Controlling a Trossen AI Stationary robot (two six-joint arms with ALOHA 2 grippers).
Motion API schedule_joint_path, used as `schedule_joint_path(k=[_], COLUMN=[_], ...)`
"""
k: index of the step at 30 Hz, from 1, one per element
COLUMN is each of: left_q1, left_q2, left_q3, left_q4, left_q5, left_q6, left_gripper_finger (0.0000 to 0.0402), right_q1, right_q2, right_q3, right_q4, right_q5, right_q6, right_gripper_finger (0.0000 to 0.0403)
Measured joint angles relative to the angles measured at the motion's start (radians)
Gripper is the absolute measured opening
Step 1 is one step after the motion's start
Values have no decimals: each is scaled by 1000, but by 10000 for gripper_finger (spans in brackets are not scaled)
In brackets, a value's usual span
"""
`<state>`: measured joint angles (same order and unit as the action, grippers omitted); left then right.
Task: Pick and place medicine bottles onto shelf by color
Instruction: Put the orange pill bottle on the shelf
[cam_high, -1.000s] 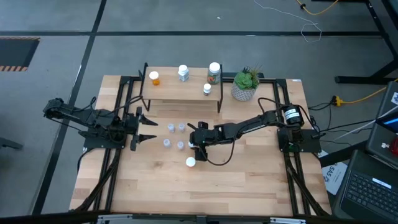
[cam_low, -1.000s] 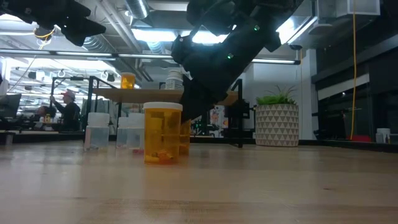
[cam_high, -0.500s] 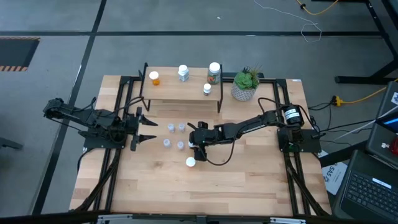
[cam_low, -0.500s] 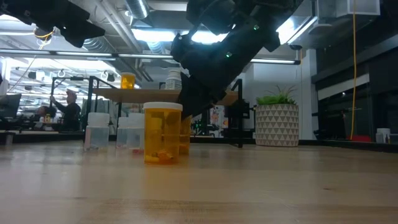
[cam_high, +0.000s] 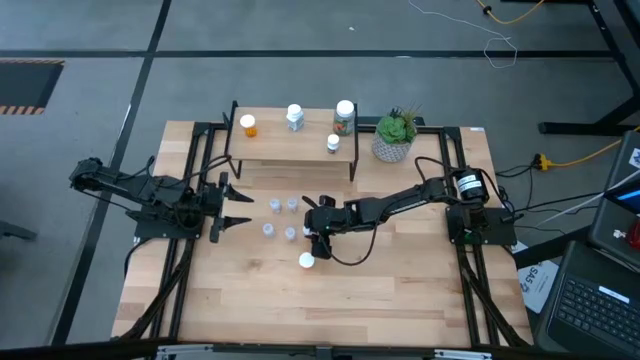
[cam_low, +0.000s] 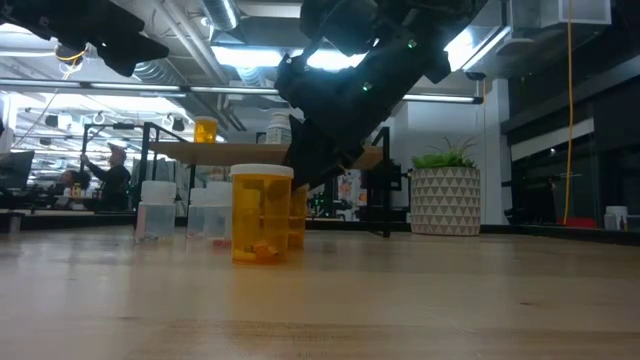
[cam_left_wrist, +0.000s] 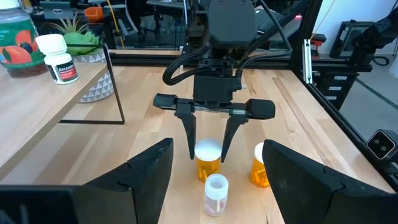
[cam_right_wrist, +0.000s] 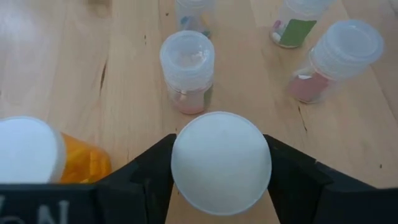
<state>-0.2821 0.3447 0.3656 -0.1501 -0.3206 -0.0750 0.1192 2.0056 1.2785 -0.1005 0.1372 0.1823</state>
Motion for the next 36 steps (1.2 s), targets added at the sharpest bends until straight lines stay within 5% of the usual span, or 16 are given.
schedule_joint_path(k=[17,27,36], left_q1=[0,0,0], left_q2=[0,0,0], left_q3=[0,0,0], left_q4=[0,0,0], left_q5=[0,0,0], left_q6=[0,0,3], left_gripper_finger=[243,243,243], right_q1=[-13,-78,-214], right_q2=[-122,-249,-215], right_q3=[1,3,217], right_q4=[-66,-8,-155], right_q5=[24,80,79], right_q6=[52,-104,-239], right_gripper_finger=[212,212,212])
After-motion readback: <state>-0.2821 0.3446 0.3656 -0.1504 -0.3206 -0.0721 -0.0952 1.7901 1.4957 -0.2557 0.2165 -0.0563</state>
